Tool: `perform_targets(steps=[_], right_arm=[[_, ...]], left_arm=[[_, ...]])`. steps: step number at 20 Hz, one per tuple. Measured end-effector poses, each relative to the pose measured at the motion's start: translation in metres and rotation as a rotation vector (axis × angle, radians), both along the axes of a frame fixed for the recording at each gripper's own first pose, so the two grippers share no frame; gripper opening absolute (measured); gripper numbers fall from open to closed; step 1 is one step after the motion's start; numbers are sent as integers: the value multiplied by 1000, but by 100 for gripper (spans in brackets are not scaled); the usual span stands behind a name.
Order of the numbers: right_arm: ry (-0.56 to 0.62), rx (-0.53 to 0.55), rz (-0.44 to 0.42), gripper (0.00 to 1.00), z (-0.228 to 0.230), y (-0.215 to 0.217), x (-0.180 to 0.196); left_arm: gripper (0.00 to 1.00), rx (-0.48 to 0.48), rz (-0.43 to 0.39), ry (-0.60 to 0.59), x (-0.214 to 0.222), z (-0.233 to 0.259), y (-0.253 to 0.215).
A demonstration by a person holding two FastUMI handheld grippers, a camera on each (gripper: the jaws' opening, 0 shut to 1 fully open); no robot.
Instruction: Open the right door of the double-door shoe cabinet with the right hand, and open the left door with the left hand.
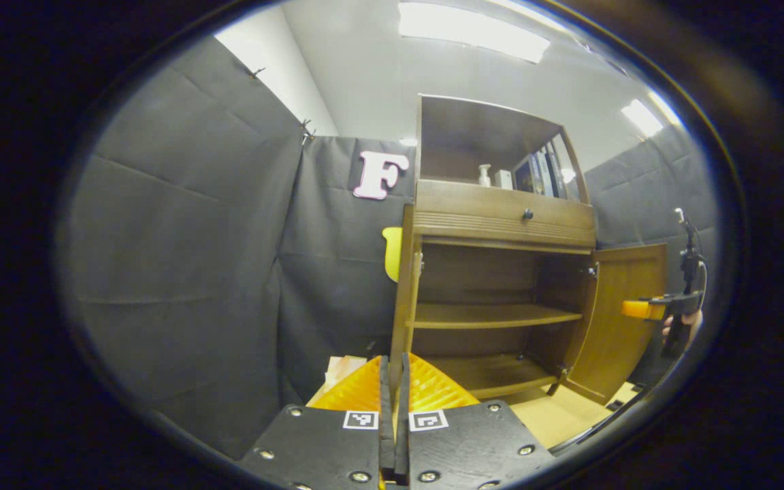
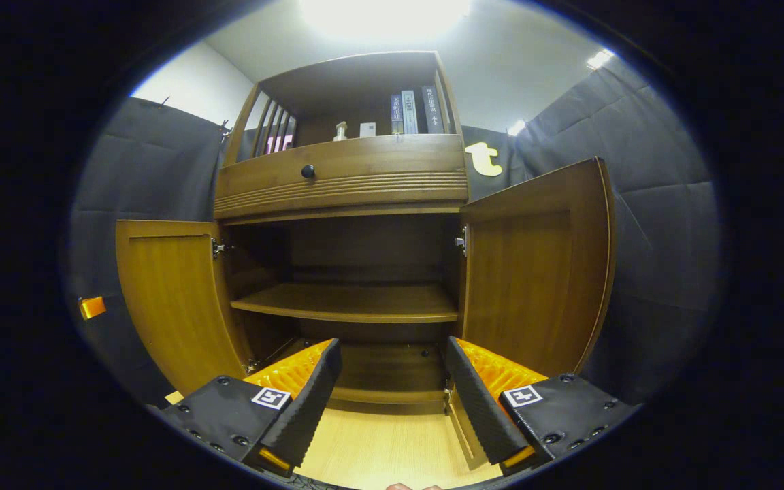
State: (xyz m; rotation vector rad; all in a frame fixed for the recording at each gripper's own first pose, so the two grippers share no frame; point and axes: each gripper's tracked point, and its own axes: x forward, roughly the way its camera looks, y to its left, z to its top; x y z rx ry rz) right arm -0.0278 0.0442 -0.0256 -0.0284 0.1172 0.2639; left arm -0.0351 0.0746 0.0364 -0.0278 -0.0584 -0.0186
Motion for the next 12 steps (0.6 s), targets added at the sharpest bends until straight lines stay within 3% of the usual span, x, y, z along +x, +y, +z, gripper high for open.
perform_targets(steps=[2, 4, 5, 6, 8, 12], right_arm=[[25, 30, 39, 98, 5, -1, -8], [41, 41, 75, 93, 7, -2, -16], [38, 37, 91, 98, 8, -4, -18], [32, 29, 97, 93, 10, -7, -21], [20, 31, 128, 92, 14, -8, -26], [1, 45, 145, 92, 25, -17, -30]], left_arm=[[3, -23, 18, -26, -2, 13, -21], [3, -29, 31, -17, 0, 11, -41], [3, -22, 45, -13, 0, 13, -49], [3, -15, 62, -16, 2, 14, -56], [23, -21, 58, -29, 3, 21, -80], [100, -39, 106, -37, 4, 27, -105]])
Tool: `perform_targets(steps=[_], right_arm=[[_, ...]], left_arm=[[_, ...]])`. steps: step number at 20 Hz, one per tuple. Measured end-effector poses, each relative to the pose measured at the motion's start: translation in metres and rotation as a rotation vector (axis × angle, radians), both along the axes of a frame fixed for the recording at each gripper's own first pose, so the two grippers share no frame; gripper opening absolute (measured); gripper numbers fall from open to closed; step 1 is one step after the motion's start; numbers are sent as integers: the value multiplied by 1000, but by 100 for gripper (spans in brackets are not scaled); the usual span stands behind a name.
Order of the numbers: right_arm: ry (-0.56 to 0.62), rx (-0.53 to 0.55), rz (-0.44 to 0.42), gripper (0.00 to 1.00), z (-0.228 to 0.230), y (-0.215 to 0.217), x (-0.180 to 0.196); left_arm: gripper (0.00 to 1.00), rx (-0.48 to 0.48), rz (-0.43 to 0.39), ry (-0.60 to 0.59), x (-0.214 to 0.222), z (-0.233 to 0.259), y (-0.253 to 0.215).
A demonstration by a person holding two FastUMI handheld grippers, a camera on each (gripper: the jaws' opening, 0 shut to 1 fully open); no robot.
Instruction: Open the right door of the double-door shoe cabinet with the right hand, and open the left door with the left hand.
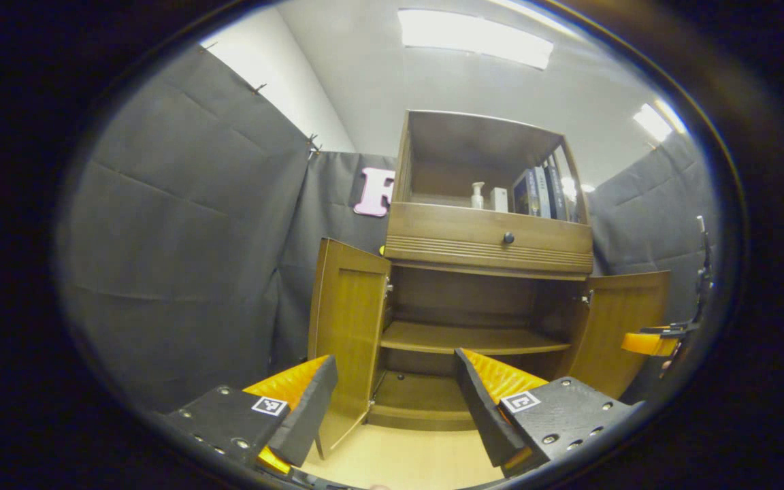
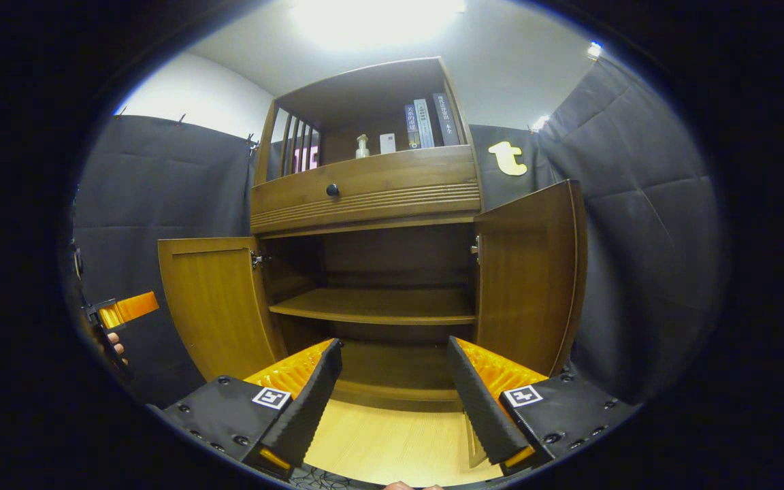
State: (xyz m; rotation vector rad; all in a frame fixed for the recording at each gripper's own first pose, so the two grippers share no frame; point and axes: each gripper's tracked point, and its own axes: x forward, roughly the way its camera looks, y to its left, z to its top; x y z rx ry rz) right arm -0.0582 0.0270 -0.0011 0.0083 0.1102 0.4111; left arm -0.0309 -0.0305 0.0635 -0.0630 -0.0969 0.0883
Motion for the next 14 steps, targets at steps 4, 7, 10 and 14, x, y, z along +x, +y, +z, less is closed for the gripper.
perform_targets(steps=[4, 7, 10, 14], right_arm=[[-5, 20, 14, 92, 6, -13, -8], [37, 64, 31, 98, 3, -18, -14], [57, 79, -3, 98, -1, -30, -13], [31, 122, -76, 98, 9, -39, -12]], left_arm=[[100, -52, 30, -18, -16, 15, -22], [100, -65, 62, -28, -28, 18, -30], [100, -33, 49, -1, -32, 18, -40], [100, 64, 60, 18, -27, 17, -38]])
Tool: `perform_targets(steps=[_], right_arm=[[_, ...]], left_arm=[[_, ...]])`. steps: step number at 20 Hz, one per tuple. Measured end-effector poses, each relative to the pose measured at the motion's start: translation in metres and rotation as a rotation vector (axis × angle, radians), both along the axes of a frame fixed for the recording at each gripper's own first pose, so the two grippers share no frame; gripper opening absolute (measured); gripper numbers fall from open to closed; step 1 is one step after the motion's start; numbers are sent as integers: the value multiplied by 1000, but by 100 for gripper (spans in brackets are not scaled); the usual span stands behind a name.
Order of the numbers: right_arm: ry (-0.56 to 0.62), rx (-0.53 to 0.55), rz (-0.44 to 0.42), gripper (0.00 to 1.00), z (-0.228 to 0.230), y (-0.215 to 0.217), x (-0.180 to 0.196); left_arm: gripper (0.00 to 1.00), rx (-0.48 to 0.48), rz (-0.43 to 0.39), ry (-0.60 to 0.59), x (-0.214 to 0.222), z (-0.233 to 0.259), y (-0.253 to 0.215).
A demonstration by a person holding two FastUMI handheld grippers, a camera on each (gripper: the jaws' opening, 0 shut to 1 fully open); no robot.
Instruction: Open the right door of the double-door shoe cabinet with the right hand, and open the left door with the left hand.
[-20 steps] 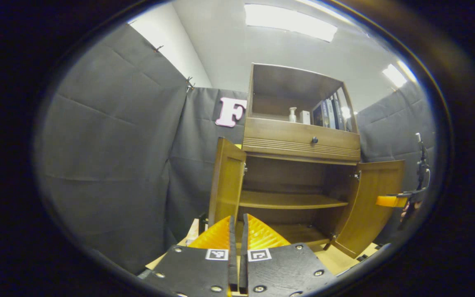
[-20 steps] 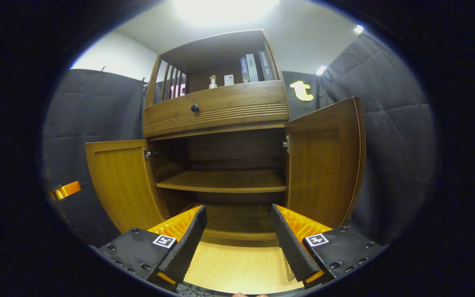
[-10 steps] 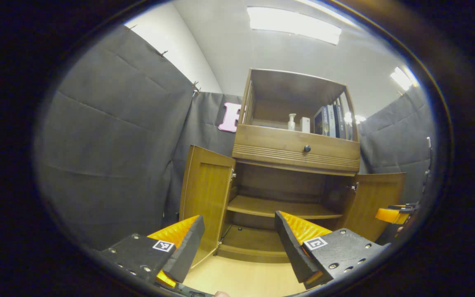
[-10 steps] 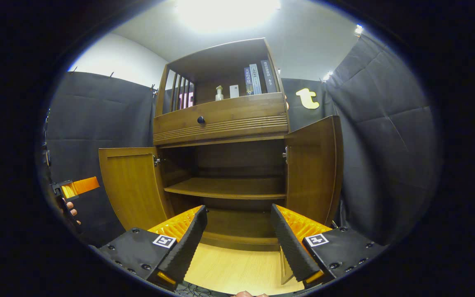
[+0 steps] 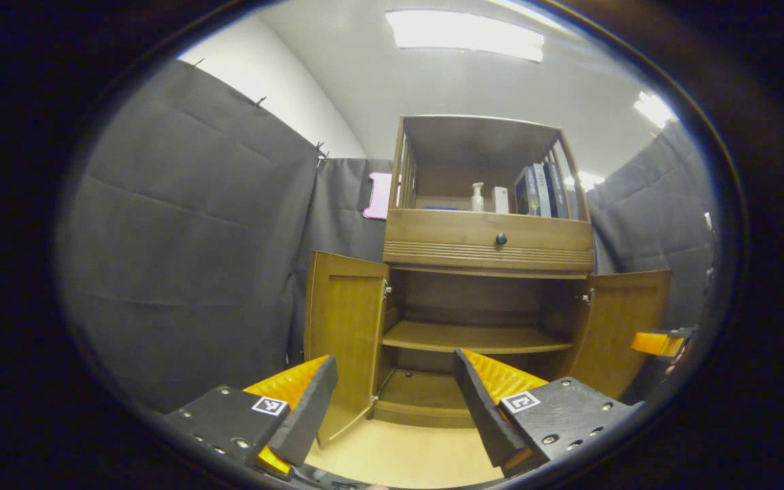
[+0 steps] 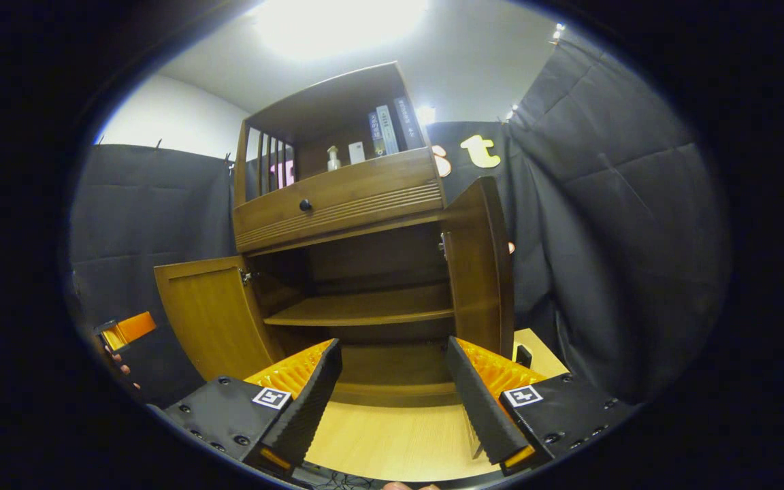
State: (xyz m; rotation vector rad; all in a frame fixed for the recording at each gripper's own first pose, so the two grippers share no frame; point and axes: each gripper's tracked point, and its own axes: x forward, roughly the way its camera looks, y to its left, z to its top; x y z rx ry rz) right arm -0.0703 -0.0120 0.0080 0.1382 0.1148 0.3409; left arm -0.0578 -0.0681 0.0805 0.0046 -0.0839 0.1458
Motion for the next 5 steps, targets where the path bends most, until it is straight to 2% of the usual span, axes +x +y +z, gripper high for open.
perform_targets(steps=[2, 5], right_arm=[[3, 16, -28, 98, 0, 4, 0], [-4, -29, -71, 97, -3, 11, 1]], left_arm=[[100, 14, -33, 22, 7, -8, -4], [100, 56, -68, 35, 26, -15, -1]])
